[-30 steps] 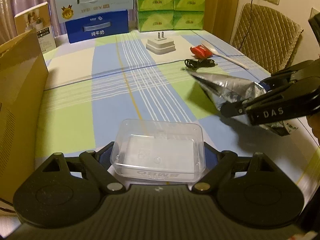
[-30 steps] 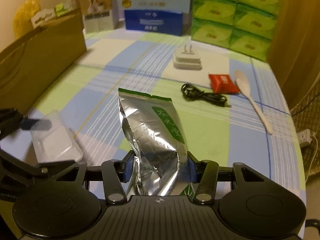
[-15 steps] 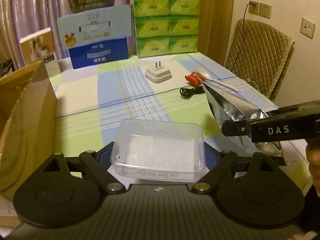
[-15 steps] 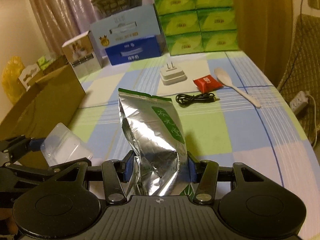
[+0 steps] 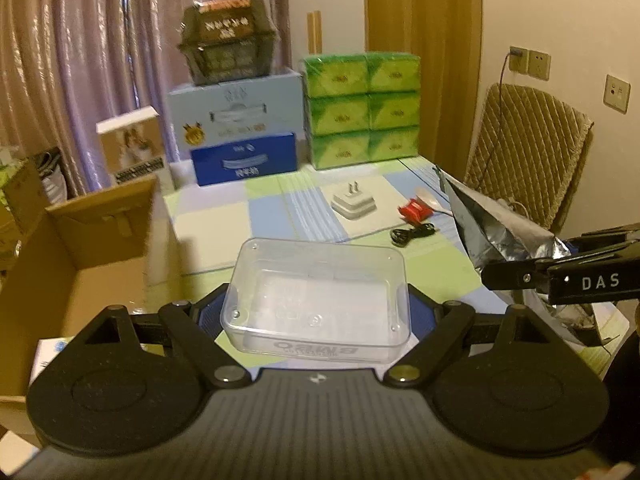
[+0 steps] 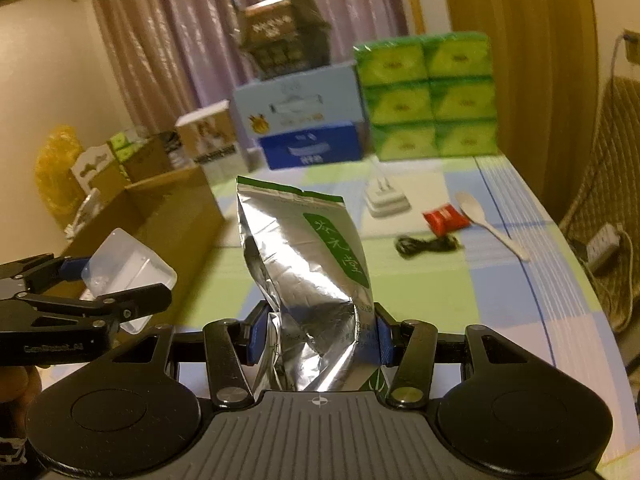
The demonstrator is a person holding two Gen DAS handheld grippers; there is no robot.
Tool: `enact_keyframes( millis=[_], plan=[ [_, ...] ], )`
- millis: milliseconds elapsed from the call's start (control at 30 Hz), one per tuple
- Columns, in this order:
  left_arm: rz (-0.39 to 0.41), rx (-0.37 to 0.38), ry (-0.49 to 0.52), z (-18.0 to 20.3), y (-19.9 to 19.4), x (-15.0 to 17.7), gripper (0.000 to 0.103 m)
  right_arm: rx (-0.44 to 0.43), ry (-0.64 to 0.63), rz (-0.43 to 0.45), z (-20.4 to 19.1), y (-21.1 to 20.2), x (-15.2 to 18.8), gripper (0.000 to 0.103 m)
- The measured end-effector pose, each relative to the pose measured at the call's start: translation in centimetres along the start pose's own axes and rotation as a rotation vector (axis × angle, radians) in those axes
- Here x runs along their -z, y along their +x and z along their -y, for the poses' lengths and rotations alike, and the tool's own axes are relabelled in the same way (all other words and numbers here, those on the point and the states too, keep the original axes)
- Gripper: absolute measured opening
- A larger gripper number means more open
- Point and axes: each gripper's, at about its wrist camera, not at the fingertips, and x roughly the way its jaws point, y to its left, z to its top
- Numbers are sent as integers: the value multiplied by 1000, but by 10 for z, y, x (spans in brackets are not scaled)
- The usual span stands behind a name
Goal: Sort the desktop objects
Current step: 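Carry tray and pouch over the cardboard box and open both tools to drop them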
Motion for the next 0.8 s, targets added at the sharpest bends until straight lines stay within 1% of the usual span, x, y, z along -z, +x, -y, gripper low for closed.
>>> enact_keyframes(
  millis=[200,433,700,800],
  plan=[
    [13,-52,-16,-21,-24,0,84,-52,-51,0,-32,0,-9,49],
    [14,-105,-48,-53,-40,7,84,-96,-98,-10,-61,10,-15,49],
    [-1,-146,-76,-88,-54,20,84,-148,-136,-40,-95,32,-18,49],
    [-2,-165,-88,-109,-61,22,84,-171,-169,-56,-113,42,-21,49]
  ],
)
